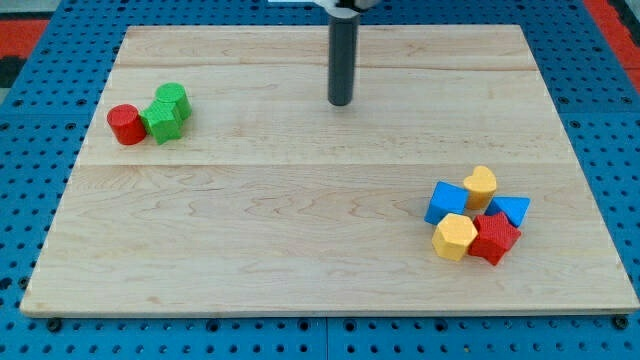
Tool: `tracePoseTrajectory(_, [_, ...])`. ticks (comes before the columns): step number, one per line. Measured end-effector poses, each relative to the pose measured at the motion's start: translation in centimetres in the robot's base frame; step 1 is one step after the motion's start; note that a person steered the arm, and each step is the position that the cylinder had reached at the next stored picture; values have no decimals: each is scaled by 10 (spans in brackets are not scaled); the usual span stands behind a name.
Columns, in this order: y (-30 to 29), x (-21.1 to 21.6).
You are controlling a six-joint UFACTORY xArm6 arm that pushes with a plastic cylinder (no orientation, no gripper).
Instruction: Separate green star and the green circle
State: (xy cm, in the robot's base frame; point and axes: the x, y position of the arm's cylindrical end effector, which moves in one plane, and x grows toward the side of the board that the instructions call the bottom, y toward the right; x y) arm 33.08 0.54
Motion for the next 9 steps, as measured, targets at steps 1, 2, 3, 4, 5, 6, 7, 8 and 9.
tracePoseTrajectory(1, [-42, -29])
tracePoseTrajectory(2, [-113, -46])
tracePoseTrajectory(3, [-202, -45])
tracePoseTrajectory(4, [-245, -19])
tracePoseTrajectory(5, [-210, 44])
tracePoseTrajectory(6, [-210, 80])
tracePoseTrajectory(7, [-202, 111])
tracePoseTrajectory(8, [-138, 143])
tracePoseTrajectory(9, [-152, 141])
